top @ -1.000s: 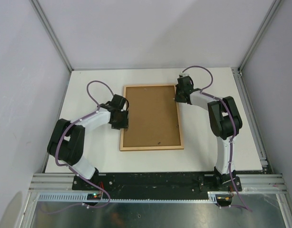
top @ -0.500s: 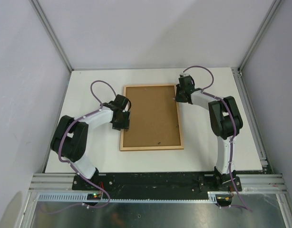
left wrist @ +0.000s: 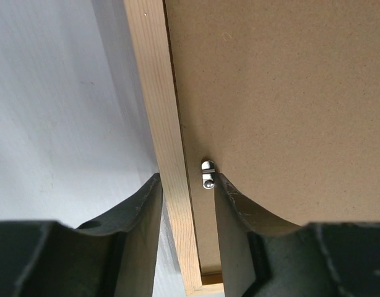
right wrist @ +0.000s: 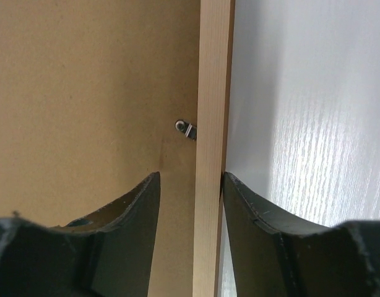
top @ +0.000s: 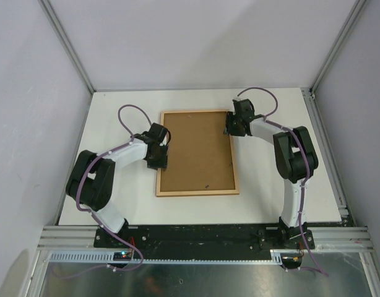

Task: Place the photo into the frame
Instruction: Press the fastener onto the backboard.

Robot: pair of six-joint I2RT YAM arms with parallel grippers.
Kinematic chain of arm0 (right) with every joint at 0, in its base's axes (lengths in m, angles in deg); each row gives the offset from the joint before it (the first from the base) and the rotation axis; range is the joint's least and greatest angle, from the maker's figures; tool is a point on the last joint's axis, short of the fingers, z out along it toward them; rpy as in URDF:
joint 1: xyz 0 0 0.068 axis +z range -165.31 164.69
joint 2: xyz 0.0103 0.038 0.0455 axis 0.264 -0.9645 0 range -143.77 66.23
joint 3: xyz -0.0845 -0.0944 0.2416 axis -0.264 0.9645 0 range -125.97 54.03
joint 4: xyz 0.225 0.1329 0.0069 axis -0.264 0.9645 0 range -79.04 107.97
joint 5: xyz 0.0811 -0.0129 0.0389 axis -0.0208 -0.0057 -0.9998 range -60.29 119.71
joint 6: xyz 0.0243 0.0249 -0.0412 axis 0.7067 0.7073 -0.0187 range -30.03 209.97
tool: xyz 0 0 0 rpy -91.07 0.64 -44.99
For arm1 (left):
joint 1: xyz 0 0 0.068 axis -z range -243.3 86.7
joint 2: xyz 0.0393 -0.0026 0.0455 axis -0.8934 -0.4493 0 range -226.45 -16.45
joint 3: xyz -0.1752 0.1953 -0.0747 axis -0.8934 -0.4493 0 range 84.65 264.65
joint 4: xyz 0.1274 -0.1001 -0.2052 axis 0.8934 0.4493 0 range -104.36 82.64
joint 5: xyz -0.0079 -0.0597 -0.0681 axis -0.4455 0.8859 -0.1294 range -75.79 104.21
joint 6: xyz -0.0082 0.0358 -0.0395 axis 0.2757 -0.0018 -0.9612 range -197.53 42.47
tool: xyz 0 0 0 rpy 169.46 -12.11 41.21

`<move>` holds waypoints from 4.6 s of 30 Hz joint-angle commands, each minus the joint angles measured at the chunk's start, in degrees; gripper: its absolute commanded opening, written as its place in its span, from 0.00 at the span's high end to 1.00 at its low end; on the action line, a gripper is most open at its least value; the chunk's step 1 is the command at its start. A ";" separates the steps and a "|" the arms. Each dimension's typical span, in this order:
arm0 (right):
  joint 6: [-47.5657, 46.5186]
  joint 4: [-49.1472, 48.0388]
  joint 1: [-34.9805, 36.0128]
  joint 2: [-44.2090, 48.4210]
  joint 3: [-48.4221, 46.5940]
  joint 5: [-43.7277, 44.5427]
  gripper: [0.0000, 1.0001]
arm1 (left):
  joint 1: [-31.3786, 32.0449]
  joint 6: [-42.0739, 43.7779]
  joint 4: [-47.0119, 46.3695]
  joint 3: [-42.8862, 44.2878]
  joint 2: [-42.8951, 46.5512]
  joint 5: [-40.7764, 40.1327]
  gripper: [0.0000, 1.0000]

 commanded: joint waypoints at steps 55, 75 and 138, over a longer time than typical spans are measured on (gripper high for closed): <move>-0.84 2.35 -1.19 8.38 10.39 -5.24 1.00 | -5.13 -12.02 -2.44 -5.29 2.66 5.64 0.86; -2.32 3.67 1.66 9.08 10.39 -4.43 1.00 | -8.10 -6.19 -1.85 10.50 0.06 5.32 0.43; -1.63 5.02 2.64 10.64 12.77 -5.77 1.00 | -10.92 -3.83 -0.48 14.63 -13.35 0.28 0.47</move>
